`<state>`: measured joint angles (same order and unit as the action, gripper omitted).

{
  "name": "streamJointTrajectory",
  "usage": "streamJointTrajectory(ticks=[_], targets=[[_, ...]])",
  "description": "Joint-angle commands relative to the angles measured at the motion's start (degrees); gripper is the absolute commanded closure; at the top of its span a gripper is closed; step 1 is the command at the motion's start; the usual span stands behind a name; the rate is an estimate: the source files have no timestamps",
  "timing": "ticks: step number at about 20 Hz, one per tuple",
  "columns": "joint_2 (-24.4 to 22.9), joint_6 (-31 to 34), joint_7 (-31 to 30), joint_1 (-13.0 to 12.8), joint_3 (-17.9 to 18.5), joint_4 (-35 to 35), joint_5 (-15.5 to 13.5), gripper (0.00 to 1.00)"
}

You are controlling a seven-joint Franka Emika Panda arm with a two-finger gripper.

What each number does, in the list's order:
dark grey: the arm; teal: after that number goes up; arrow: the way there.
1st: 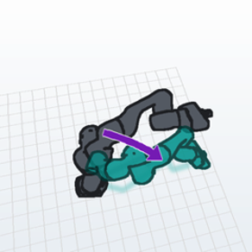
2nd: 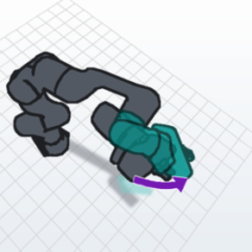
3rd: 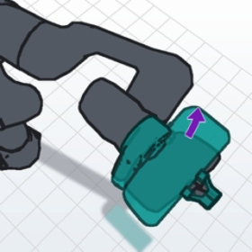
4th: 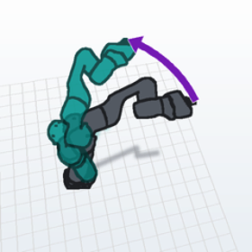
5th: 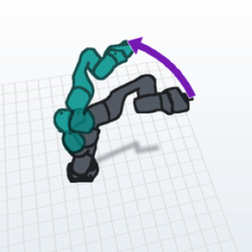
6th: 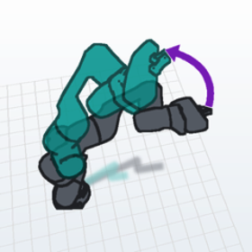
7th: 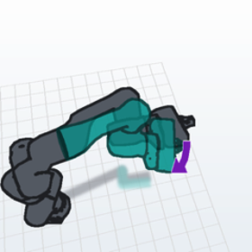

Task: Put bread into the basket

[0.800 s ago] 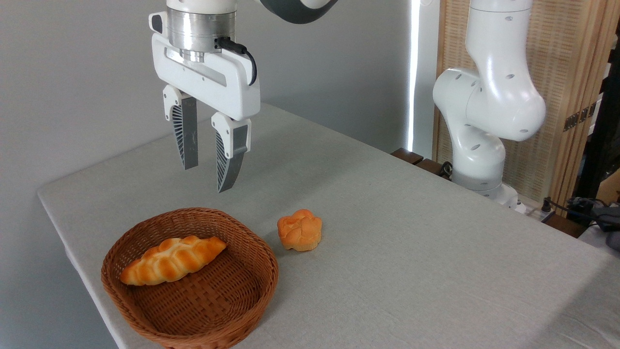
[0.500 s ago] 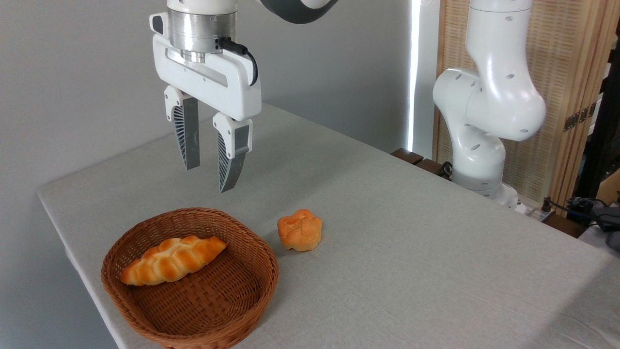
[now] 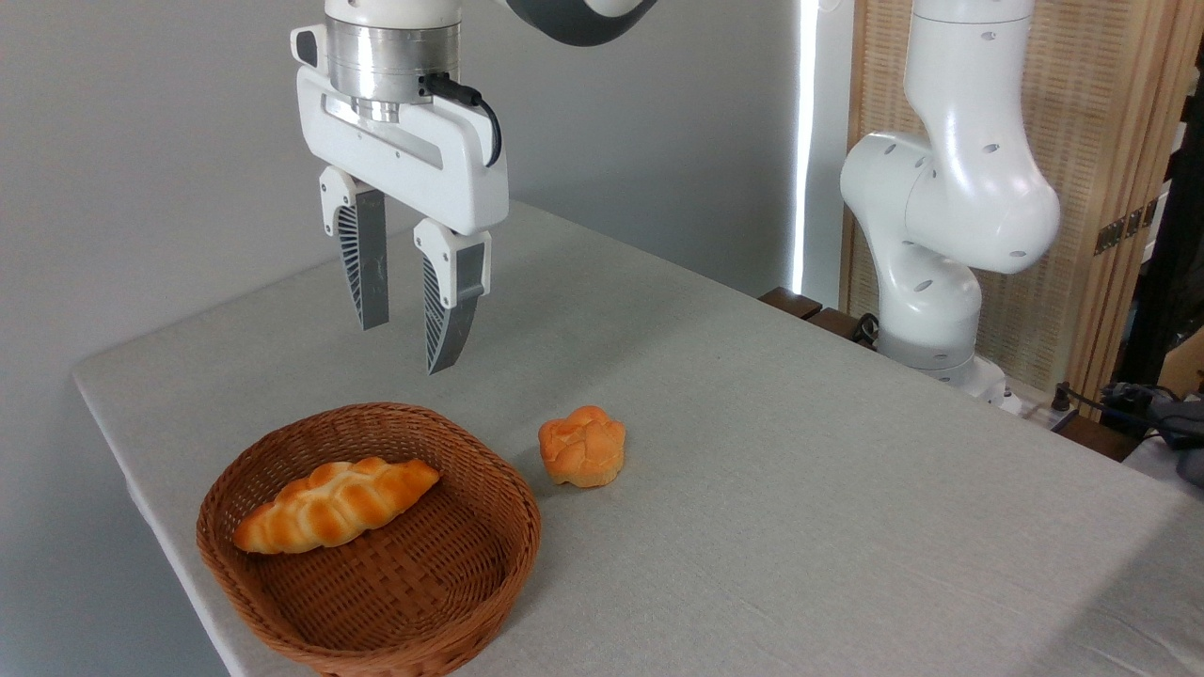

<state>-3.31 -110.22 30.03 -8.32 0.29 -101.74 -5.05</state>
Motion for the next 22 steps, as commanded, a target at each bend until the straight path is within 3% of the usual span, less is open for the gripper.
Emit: streamJointTrajectory(ticks=[1, 9, 15, 22], targets=[[-0.47, 2.03, -0.06, 0.33, -0.64, 0.58, -0.31, 0.0], [-0.47, 4.05, 0.2, 0.06, -0.99, 0.58, -0.23, 0.0], [-1.08, 11.69, 0.2, -0.29, -3.36, 0.31, 0.39, 0.0], [-6.17, 10.04, 0.55, -2.31, -3.72, -7.76, 0.65, 0.0]])
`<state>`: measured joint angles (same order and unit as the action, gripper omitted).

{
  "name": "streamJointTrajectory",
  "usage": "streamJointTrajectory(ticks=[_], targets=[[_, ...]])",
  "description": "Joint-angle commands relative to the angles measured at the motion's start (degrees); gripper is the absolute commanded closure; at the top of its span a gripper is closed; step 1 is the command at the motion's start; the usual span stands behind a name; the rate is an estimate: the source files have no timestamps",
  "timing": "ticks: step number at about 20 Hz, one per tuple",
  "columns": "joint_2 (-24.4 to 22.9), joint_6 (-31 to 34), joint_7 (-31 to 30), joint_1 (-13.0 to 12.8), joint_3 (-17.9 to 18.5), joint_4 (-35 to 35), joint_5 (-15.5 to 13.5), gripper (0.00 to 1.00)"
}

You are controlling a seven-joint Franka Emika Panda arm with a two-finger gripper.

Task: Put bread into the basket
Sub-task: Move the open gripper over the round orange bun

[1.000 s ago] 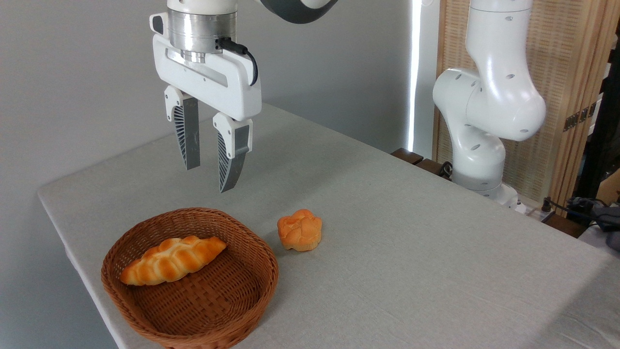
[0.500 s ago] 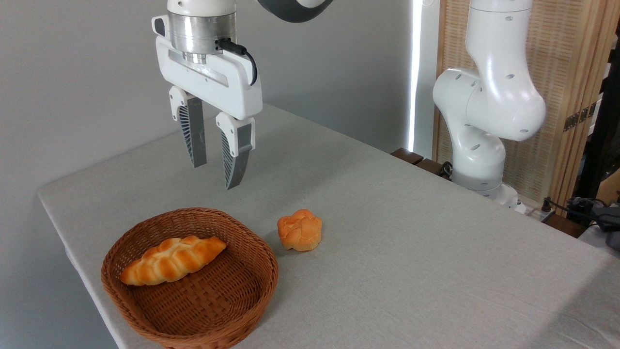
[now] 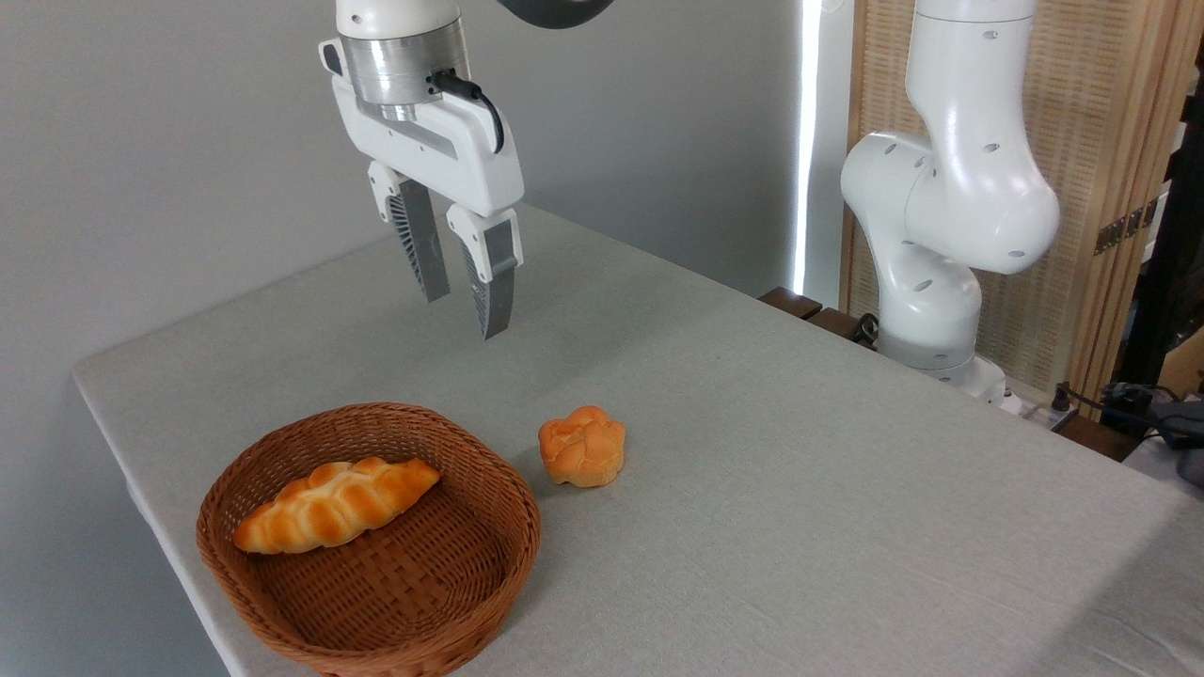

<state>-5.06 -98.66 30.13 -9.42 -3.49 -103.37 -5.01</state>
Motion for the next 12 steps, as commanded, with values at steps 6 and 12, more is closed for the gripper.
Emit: streamJointTrajectory(ticks=[6, 12], targets=[[-7.59, -4.52, 0.37, -1.13, 0.42, -16.67, 0.44, 0.0], [-6.46, -11.98, 0.63, -0.69, 0.77, -21.95, 1.84, 0.0]])
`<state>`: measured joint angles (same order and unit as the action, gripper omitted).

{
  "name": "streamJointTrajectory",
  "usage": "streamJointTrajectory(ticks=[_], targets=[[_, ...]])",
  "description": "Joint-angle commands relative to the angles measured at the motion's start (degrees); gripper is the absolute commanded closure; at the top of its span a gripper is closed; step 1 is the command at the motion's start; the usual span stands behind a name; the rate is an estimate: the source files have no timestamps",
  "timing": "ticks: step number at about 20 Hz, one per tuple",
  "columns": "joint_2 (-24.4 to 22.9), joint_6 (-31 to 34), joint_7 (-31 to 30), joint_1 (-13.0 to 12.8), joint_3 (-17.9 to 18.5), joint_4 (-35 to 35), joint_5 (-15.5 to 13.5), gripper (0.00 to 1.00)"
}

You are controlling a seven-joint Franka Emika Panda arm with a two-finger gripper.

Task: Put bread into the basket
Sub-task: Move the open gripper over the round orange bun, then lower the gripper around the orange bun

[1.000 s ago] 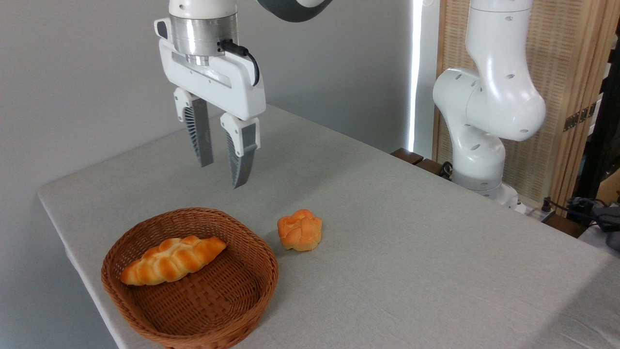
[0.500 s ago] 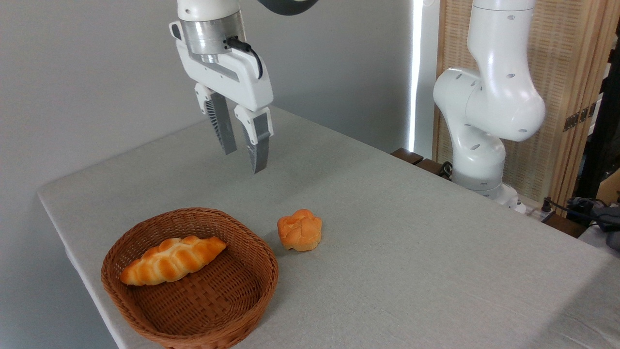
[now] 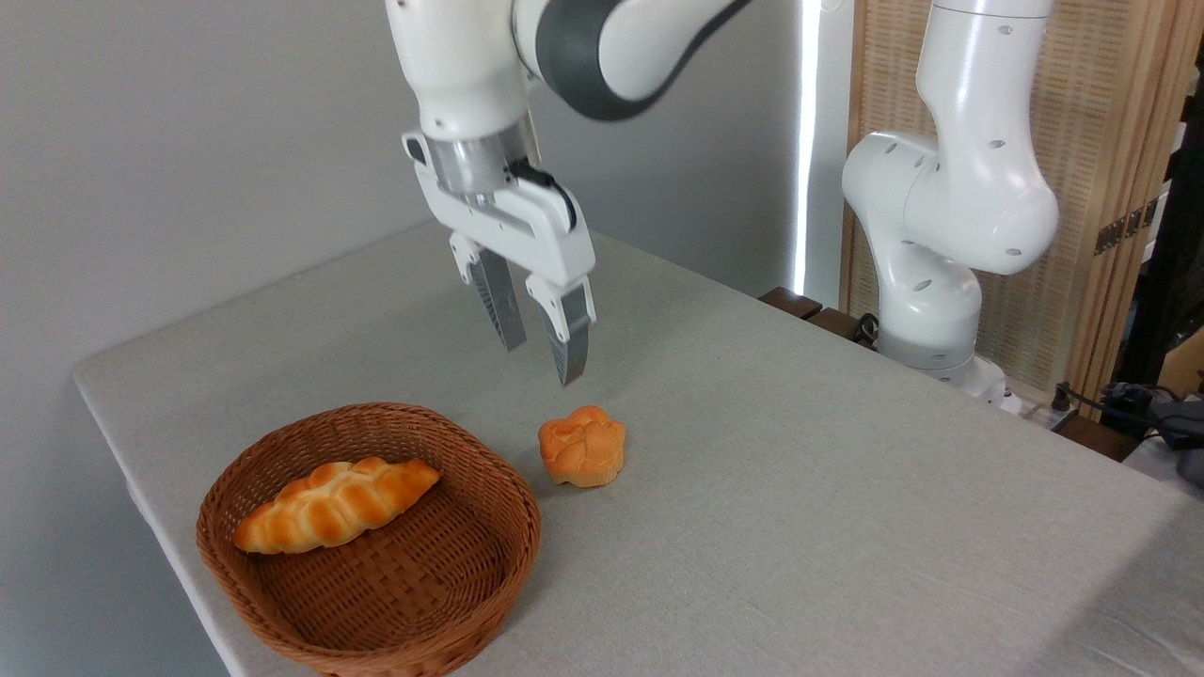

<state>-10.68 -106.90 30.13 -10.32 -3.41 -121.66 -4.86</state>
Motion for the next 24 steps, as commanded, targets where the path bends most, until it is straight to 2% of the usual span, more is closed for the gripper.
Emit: streamJointTrajectory(ticks=[1, 3, 6, 9, 24], targets=[[-0.4, -4.36, 0.63, 0.21, 0.68, -4.02, 2.22, 0.0], [0.31, -5.95, 0.63, 0.21, 0.68, -4.99, 4.07, 0.0], [0.57, -6.13, 0.72, 0.3, 0.77, -4.9, 4.77, 0.0], [0.48, -5.95, 0.63, 0.48, 0.77, -4.99, 7.67, 0.0], [3.56, -6.48, 0.89, 1.36, 0.86, -4.99, 8.64, 0.0]])
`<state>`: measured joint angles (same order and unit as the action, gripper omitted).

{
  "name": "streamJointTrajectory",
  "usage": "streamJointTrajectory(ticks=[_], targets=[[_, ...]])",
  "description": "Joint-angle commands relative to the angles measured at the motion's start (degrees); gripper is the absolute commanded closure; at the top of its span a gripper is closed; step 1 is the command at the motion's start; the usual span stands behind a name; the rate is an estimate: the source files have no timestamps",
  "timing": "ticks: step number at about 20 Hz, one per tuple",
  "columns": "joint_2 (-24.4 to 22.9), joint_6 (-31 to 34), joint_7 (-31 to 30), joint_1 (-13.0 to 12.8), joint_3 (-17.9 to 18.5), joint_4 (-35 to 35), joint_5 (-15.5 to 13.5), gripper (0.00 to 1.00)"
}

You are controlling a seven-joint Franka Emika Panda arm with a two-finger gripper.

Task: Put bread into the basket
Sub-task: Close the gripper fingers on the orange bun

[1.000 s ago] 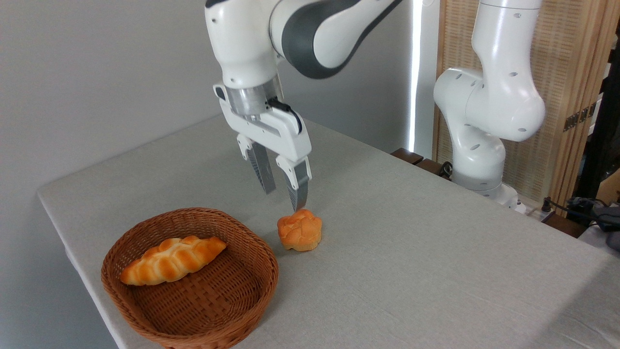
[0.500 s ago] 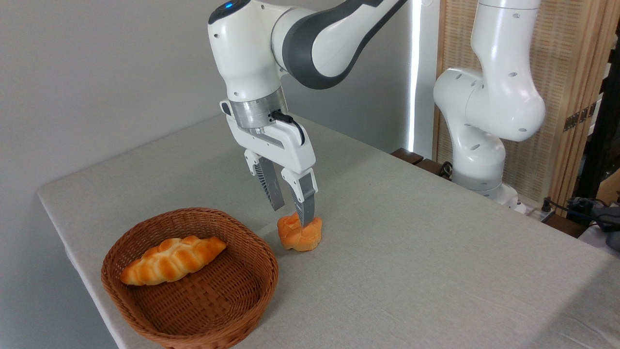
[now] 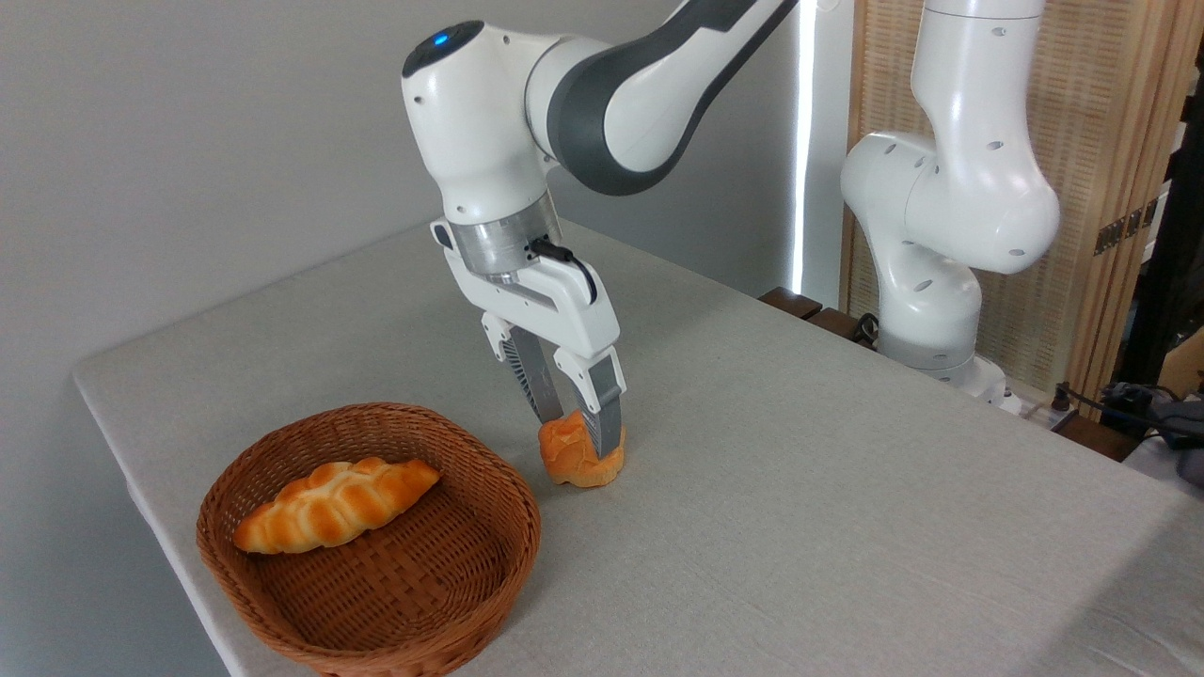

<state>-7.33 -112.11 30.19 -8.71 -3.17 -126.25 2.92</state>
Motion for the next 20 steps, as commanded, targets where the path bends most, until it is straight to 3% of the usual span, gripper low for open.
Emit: streamJointTrajectory(ticks=[1, 11, 13, 15, 20], targets=[[0.56, -1.19, 1.79, -0.25, 0.62, -0.4, 0.86, 0.0], [1.8, -1.1, 2.77, -0.34, 0.62, -0.32, 0.86, 0.03], [1.71, -1.01, 2.86, -0.34, 0.62, -0.32, 0.77, 0.34], [1.8, -1.01, 2.95, -0.34, 0.62, -0.32, 0.77, 0.51], [1.8, -0.92, 4.09, -0.34, 0.62, -0.32, 0.77, 0.52]])
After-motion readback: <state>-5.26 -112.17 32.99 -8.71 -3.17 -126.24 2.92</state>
